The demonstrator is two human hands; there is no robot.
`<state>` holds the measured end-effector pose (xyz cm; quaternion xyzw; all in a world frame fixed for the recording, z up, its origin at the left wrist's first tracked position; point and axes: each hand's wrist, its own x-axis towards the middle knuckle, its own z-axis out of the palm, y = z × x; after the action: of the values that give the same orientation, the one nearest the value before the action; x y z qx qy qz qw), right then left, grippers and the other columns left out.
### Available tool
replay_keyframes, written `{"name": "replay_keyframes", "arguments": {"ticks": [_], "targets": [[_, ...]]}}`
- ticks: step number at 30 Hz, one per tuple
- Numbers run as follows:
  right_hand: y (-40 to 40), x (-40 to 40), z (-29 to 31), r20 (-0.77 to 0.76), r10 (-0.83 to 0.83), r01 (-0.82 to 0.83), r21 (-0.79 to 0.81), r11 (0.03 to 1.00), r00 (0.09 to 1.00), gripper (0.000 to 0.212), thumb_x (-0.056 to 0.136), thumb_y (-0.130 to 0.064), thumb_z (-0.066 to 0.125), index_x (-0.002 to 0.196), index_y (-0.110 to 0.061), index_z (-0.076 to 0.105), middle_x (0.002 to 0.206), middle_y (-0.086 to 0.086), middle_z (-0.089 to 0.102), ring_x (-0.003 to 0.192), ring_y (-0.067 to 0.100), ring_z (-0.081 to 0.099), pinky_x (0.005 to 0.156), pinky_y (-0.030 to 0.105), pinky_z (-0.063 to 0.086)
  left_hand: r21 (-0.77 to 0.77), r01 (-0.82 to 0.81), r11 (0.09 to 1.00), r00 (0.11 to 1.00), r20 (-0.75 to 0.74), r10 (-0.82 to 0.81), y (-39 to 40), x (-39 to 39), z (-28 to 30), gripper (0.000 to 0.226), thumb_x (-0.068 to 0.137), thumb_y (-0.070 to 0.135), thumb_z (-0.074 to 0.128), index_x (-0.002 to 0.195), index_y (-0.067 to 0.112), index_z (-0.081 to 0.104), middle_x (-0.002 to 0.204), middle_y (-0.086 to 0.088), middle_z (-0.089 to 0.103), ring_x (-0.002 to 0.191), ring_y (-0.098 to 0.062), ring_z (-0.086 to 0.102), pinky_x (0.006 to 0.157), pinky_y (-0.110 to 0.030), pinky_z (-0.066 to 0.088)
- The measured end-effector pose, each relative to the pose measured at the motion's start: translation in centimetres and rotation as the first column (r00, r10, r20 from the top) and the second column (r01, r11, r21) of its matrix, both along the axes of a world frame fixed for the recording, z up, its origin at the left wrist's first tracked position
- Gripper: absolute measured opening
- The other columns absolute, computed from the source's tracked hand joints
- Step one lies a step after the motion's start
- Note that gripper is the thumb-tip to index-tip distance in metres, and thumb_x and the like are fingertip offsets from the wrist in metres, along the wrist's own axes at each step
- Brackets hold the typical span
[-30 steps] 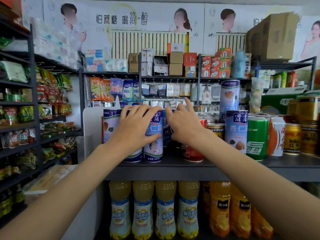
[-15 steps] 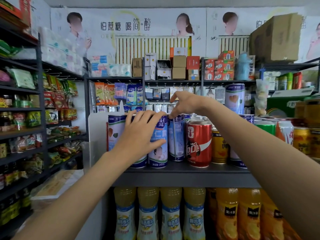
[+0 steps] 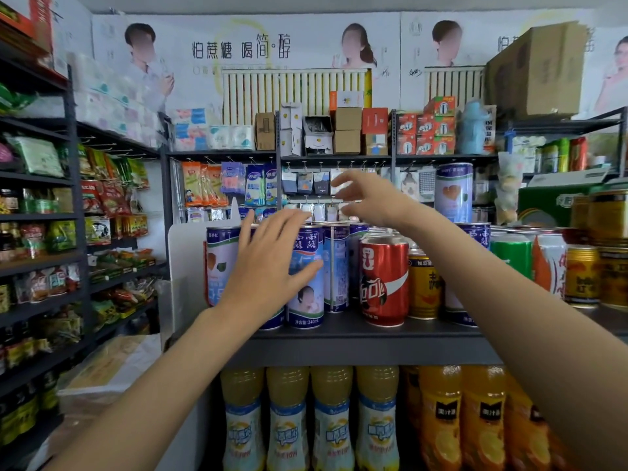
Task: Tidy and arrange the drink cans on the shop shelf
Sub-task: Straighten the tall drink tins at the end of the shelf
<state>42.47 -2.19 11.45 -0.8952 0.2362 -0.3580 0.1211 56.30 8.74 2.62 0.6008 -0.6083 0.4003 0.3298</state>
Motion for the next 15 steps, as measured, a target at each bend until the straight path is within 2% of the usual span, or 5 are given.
{"name": "replay_keyframes", "arguments": {"ticks": [4, 7, 9, 11, 15], "targets": [[0.7, -4.6, -0.6, 0.263, -0.023, 0.069, -0.169, 0.983, 0.965, 0.03, 0.089, 0.003, 0.048, 0.114, -0.011, 0.056, 0.11, 0.001, 0.061, 0.102, 0.011, 0.055, 0.091, 0.022, 0.043, -0.218, 0.142, 0.966, 0.969, -0.168, -0.18, 0.1, -1.4, -0.5, 0.045, 0.082, 0.033, 0.034, 0.119, 0.014, 0.05, 0.119, 0.001, 0.05, 0.115, -0.013, 0.04, 0.101, -0.026, 0.025], [0.6, -6.9, -1.9, 0.298, -0.045, 0.101, -0.172, 0.98, 0.953, 0.022, 0.088, -0.002, 0.054, 0.107, -0.009, 0.06, 0.104, 0.002, 0.064, 0.1, 0.014, 0.059, 0.096, 0.028, 0.045, -0.221, 0.163, 0.961, 0.97, -0.14, -0.197, -0.6, -3.4, -1.0, 0.04, 0.08, 0.026, 0.036, 0.114, 0.012, 0.052, 0.113, -0.001, 0.052, 0.109, -0.013, 0.04, 0.096, -0.021, 0.022], [0.3, -6.8, -1.9, 0.165, -0.053, 0.083, -0.179, 0.98, 0.985, 0.019, 0.088, -0.012, 0.06, 0.107, -0.009, 0.062, 0.105, 0.003, 0.064, 0.097, 0.013, 0.059, 0.096, 0.031, 0.045, -0.221, 0.094, 0.971, 0.982, -0.138, -0.126, -1.1, -3.8, -0.8, 0.038, 0.082, 0.022, 0.039, 0.116, 0.012, 0.052, 0.116, -0.002, 0.052, 0.111, -0.016, 0.04, 0.1, -0.027, 0.021], [0.3, -5.5, -1.0, -0.039, -0.065, 0.058, -0.159, 0.986, 0.997, 0.029, 0.087, -0.026, 0.063, 0.111, -0.01, 0.061, 0.113, 0.005, 0.063, 0.1, 0.015, 0.057, 0.092, 0.027, 0.045, -0.196, 0.028, 0.98, 0.975, -0.213, -0.071, -1.1, -3.3, -0.2, 0.035, 0.084, 0.015, 0.047, 0.119, 0.014, 0.052, 0.121, -0.002, 0.052, 0.117, -0.019, 0.04, 0.104, -0.033, 0.02], [-0.1, -0.6, 0.3, -0.333, -0.154, 0.104, -0.163, 0.981, 0.93, 0.049, 0.085, -0.042, 0.062, 0.121, -0.011, 0.055, 0.132, 0.007, 0.051, 0.118, 0.023, 0.05, 0.092, 0.03, 0.039, -0.12, -0.005, 0.993, 0.976, -0.215, -0.021, -0.7, -2.1, 0.7, 0.029, 0.087, 0.009, 0.05, 0.114, 0.016, 0.059, 0.112, -0.001, 0.061, 0.11, -0.022, 0.05, 0.099, -0.03, 0.02]]}}
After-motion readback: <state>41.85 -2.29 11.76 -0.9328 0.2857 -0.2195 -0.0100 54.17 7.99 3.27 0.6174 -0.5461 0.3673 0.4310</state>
